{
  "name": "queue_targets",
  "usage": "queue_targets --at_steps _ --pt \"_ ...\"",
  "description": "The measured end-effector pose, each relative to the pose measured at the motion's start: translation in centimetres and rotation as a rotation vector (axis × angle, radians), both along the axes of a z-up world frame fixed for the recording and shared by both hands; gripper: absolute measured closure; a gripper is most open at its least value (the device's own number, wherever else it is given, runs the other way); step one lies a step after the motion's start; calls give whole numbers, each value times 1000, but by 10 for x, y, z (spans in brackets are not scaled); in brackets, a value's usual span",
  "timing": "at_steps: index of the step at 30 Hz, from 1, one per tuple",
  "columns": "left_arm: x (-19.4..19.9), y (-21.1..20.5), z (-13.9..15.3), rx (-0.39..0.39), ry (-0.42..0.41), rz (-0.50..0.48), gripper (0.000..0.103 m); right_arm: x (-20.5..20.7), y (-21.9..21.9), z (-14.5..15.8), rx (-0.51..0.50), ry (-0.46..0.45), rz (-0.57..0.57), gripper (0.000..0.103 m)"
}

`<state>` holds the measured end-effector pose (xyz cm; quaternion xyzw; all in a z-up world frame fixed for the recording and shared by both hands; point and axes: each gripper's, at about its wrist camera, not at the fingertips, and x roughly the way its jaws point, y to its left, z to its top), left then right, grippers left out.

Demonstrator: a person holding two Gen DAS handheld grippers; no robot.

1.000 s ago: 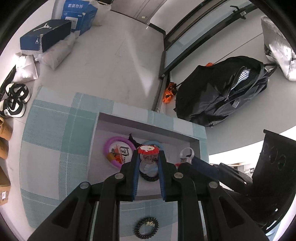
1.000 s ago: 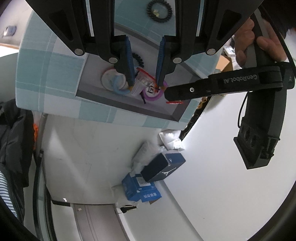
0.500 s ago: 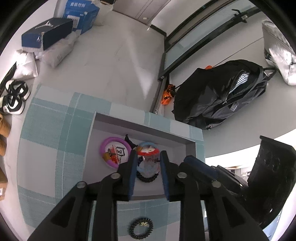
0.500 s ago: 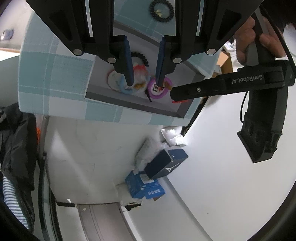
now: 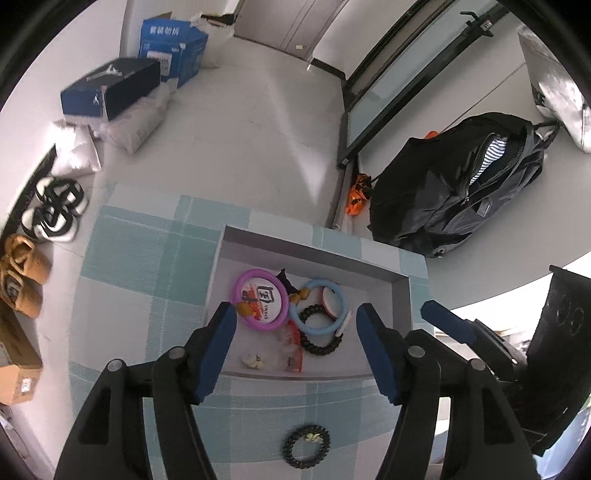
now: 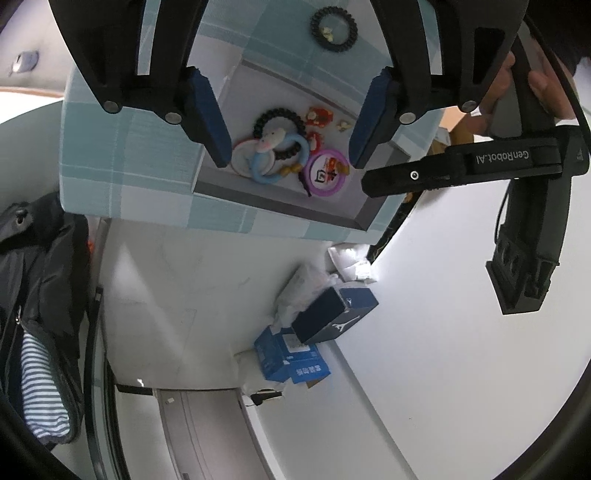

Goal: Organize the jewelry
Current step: 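Carry both charms into the grey box and open both grippers, then withdraw both grippers from the box toward the black coiled bracelet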

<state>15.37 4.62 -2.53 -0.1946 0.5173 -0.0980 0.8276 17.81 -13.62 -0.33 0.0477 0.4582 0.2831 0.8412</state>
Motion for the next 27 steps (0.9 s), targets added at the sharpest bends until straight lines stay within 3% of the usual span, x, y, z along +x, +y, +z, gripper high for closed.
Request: queue_targets --at_steps 9,15,19,27 --pt "-19 -6 10 94 -49 -11 40 -15 -3 9 -17 -44 11 23" --pt "-35 -10 13 140 -69 -19 40 -25 -10 13 -25 -64 0 21" --pt "-48 -13 12 181 -79 -19 27 -36 -15 13 -27 -64 -6 18" --pt "-84 -9 -6 213 -75 10 27 -68 -26 6 -39 -54 -6 15"
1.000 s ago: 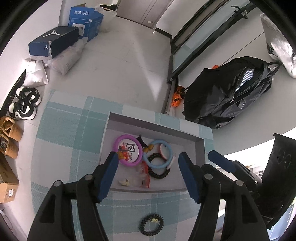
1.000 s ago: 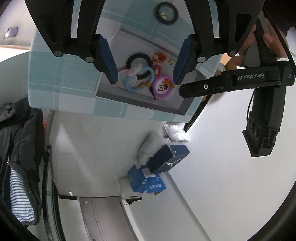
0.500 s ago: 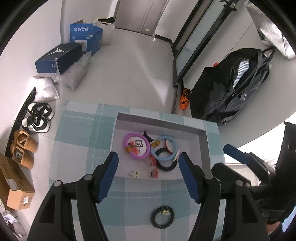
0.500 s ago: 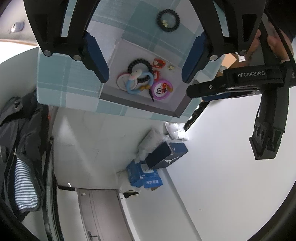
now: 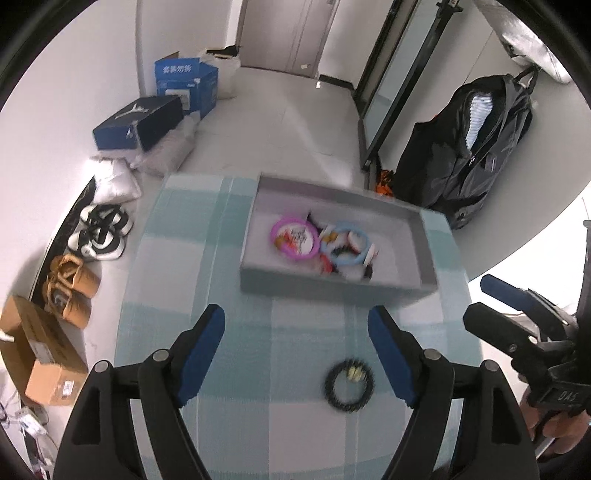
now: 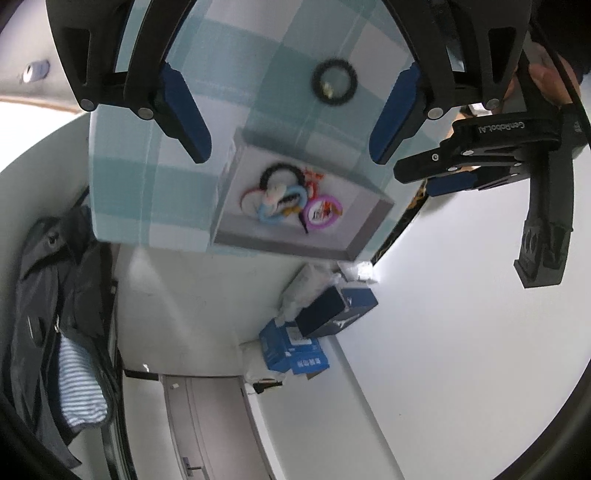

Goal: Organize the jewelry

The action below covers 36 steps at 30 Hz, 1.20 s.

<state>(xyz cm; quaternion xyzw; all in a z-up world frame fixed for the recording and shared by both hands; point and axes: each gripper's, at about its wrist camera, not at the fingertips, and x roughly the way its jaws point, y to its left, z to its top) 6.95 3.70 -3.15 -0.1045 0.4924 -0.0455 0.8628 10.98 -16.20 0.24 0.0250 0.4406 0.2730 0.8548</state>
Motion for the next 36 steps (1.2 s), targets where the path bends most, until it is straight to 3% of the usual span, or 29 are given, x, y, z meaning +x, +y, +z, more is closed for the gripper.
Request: queue_targets --at_steps 6,12,16,18,21,29,33,36 --pt "-22 -3 -18 56 24 -19 26 -25 13 -22 -82 15 67 15" --pt "-27 14 -32 33 103 12 27 -37 35 -42 -135 43 131 19" --pt "-29 21 -34 45 114 29 26 -41 52 -54 -166 60 174 33" --pt "-29 26 -36 31 126 41 27 -44 58 -63 -178 77 188 46" --pt "-29 33 -43 -2 152 53 27 -40 68 -74 -197 108 197 58" --pt "-33 41 -46 -36 181 50 26 -40 86 -80 -267 64 205 64" --pt "-32 46 -45 -50 182 53 27 -40 92 -82 -322 36 194 80" --pt "-32 49 -45 -55 182 59 26 -42 97 -85 -355 16 195 82"
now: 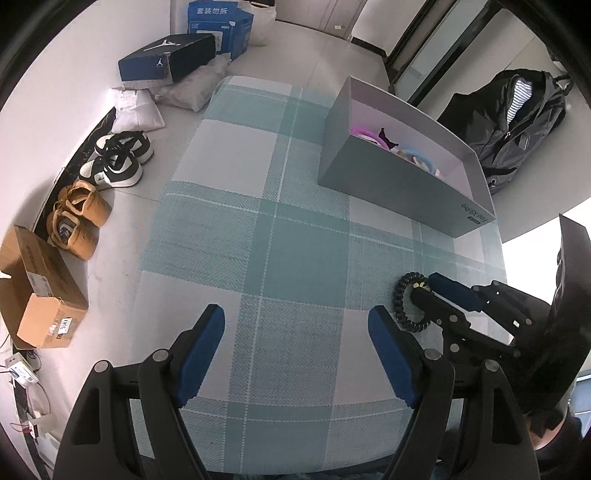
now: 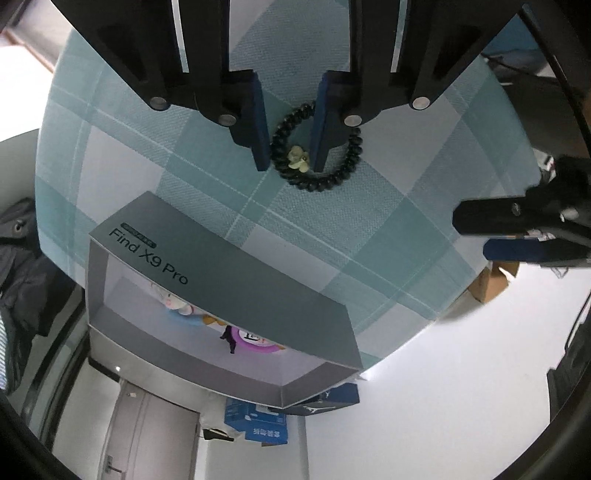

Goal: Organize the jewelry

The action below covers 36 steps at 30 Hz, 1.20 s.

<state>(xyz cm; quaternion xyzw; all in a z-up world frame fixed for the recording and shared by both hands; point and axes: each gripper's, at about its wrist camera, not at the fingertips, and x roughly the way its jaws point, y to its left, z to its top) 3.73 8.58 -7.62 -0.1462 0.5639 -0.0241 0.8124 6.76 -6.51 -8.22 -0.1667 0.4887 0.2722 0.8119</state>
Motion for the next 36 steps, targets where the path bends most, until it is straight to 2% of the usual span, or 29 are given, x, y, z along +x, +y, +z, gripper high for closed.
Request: queue_targets --at_steps 5,12,16,19,21,24,31,32,36 --pt "0 0 1 -3 -2 8 27 -9 6 2 -54 -59 35 85" --pt "2 -3 -3 2 17 1 27 -26 15 9 -61 -108 102 87" --pt "3 -5 -5 4 27 -6 26 -16 1 15 12 -52 74 87" --pt "3 -7 -6 4 33 -14 26 -5 -18 21 148 45 14 88" --pt "3 -9 -8 3 37 -22 26 0 -28 23 217 102 -20 102" --pt "5 -14 -10 7 45 -34 26 6 -43 20 301 184 -64 102" --pt "8 -23 -15 27 63 -63 26 5 -49 20 280 180 -64 101" --pt "8 -22 -16 33 65 -62 26 5 -48 20 285 179 -61 98" --pt "9 -13 -17 33 67 -27 27 -2 -39 18 245 160 2 98"
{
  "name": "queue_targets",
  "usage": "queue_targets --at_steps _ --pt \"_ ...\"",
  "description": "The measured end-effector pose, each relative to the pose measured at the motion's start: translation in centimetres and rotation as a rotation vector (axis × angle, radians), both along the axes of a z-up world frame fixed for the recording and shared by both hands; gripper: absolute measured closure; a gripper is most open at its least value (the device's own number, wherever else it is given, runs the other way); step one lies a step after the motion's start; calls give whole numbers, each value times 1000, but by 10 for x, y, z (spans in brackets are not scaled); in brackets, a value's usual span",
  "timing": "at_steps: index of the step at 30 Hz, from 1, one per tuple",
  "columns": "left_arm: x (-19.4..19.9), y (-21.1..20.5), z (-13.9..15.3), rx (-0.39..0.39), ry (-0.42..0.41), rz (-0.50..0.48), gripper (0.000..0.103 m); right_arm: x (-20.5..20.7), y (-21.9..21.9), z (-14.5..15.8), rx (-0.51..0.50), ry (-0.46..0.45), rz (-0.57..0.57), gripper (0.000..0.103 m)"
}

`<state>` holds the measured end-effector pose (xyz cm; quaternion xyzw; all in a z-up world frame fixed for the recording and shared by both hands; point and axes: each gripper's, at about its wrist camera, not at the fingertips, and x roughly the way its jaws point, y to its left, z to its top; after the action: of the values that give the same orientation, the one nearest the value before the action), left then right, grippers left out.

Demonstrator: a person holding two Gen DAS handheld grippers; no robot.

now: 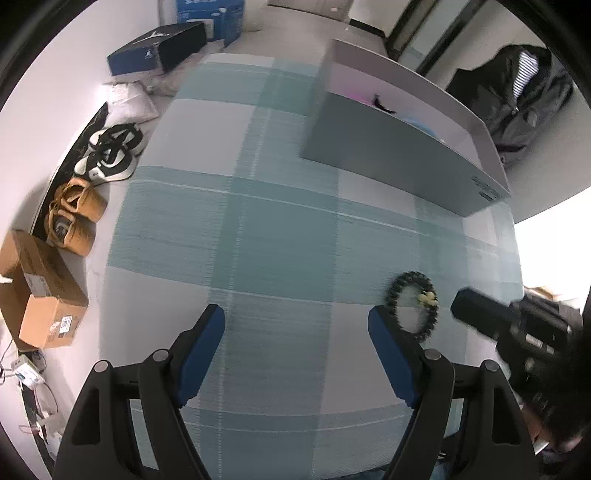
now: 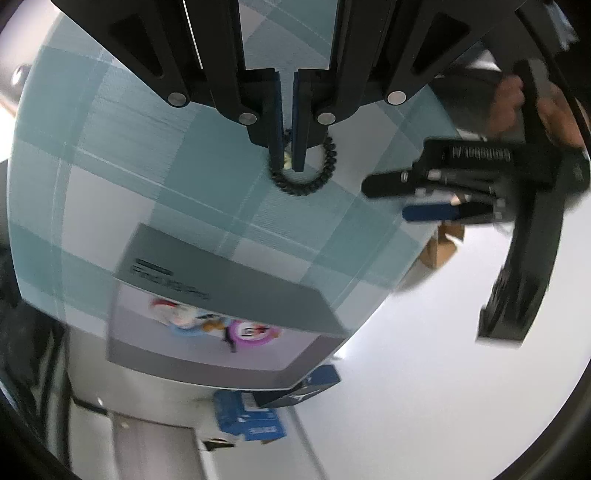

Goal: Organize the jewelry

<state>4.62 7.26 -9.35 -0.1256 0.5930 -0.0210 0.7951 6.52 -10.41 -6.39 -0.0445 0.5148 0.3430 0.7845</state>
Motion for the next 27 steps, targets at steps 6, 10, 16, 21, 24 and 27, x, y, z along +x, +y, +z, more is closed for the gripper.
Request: queue_targets --at_steps 6,10,16,21,24,27 --pt "0 5 -1 -9 -2 22 26 -11 26 -10 -131 -70 79 98" --pt "0 4 0 -26 2 15 27 -14 31 -12 -159 -103 87 96" --pt "-1 5 3 -38 -3 12 26 -19 44 -16 -222 -160 126 93" --pt "-2 6 6 -44 -7 21 26 -22 49 -13 -232 -204 124 91" --pt "-2 4 7 -46 -6 15 26 -15 43 -13 -233 -200 110 102" --pt "-3 -3 7 -42 -7 -19 26 -10 36 -11 -198 -158 88 103"
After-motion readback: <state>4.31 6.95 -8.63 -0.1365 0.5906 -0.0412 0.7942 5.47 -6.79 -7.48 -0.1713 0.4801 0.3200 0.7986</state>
